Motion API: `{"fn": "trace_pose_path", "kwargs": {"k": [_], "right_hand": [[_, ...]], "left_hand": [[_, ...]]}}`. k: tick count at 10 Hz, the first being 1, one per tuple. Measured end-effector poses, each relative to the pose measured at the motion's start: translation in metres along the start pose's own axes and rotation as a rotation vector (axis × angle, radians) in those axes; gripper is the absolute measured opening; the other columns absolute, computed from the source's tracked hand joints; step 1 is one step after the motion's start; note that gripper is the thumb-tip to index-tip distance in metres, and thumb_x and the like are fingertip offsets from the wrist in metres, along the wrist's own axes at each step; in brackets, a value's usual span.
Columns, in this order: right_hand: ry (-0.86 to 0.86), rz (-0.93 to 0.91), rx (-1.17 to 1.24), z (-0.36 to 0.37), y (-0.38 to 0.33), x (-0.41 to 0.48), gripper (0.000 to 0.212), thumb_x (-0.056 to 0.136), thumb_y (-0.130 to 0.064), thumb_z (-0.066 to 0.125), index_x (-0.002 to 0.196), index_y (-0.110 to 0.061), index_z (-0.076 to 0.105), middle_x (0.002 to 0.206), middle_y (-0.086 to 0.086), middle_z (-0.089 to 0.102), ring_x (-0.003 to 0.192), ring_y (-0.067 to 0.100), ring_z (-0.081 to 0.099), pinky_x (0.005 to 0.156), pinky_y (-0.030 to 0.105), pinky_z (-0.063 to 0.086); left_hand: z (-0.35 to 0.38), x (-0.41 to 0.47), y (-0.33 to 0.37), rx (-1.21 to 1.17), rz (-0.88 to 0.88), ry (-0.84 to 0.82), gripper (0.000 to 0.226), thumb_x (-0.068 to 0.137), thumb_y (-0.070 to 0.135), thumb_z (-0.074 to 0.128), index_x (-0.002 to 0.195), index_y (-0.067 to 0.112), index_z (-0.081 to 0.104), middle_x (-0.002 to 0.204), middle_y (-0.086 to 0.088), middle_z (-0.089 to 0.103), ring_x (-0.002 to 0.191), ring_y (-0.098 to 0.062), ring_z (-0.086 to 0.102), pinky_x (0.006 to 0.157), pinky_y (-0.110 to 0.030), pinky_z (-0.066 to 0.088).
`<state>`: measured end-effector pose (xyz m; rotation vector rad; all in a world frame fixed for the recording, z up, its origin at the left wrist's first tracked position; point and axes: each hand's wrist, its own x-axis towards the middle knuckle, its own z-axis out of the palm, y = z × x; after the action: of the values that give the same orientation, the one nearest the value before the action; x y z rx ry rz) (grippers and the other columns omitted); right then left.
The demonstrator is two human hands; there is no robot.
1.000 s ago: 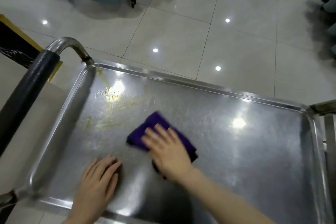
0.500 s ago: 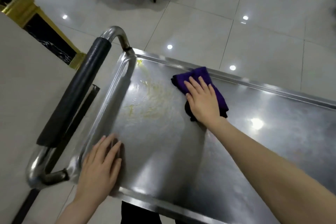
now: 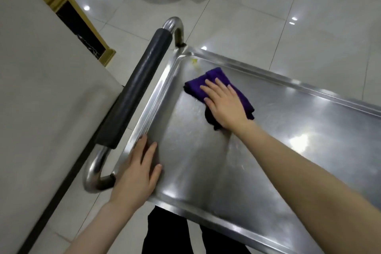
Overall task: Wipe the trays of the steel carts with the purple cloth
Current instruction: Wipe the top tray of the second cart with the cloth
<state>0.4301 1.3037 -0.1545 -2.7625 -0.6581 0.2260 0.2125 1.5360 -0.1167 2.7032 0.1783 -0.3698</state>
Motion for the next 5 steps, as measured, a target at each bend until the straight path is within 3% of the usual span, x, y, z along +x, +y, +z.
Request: {"fn": "trace_pose_path", "kwargs": {"k": [1, 2, 3, 4, 5], "right_hand": [[0.038, 0.187, -0.004, 0.002, 0.001, 0.029, 0.047, 0.105, -0.04, 0.028, 0.15, -0.03, 0.034, 0.16, -0.009, 0.024, 0.15, 0.016, 0.009, 0.12, 0.04, 0.005], [0.08, 0.098, -0.018, 0.014, -0.036, -0.012, 0.045, 0.102, -0.036, 0.04, 0.146, -0.028, 0.043, 0.156, -0.005, 0.034, 0.148, 0.022, 0.02, 0.119, 0.045, 0.015], [-0.009, -0.263, -0.044, 0.037, -0.086, -0.098, 0.045, 0.101, -0.038, 0.042, 0.145, -0.031, 0.044, 0.155, -0.007, 0.036, 0.146, 0.021, 0.026, 0.116, 0.046, 0.023], [-0.143, -0.442, -0.042, 0.042, -0.102, -0.122, 0.043, 0.103, -0.04, 0.04, 0.145, -0.035, 0.043, 0.156, -0.01, 0.032, 0.147, 0.017, 0.022, 0.119, 0.042, 0.021], [-0.124, -0.44, -0.064, 0.034, -0.084, -0.069, 0.043, 0.103, -0.04, 0.038, 0.144, -0.032, 0.045, 0.155, -0.009, 0.034, 0.147, 0.016, 0.023, 0.12, 0.041, 0.02]], "left_hand": [[-0.002, 0.003, 0.0, -0.042, -0.023, -0.024, 0.057, 0.096, 0.043, 0.045, 0.148, 0.023, 0.031, 0.162, 0.003, 0.007, 0.147, -0.019, 0.02, 0.114, -0.036, 0.033], [-0.006, 0.0, -0.006, -0.109, -0.012, -0.033, 0.057, 0.096, 0.041, 0.047, 0.148, 0.024, 0.031, 0.162, 0.005, 0.007, 0.145, -0.017, 0.022, 0.115, -0.033, 0.028], [-0.015, -0.002, -0.014, -0.113, -0.017, -0.059, 0.054, 0.098, 0.031, 0.049, 0.148, 0.018, 0.034, 0.161, 0.0, 0.012, 0.146, -0.018, 0.021, 0.118, -0.029, 0.021], [-0.019, 0.0, -0.012, -0.204, -0.045, -0.097, 0.053, 0.099, 0.019, 0.044, 0.149, 0.013, 0.028, 0.161, -0.004, 0.006, 0.148, -0.022, 0.013, 0.117, -0.025, 0.012], [-0.019, 0.002, -0.01, -0.251, -0.016, -0.116, 0.056, 0.1, 0.02, 0.039, 0.152, 0.017, 0.017, 0.161, -0.002, -0.006, 0.149, -0.02, 0.003, 0.119, -0.029, 0.011]]}}
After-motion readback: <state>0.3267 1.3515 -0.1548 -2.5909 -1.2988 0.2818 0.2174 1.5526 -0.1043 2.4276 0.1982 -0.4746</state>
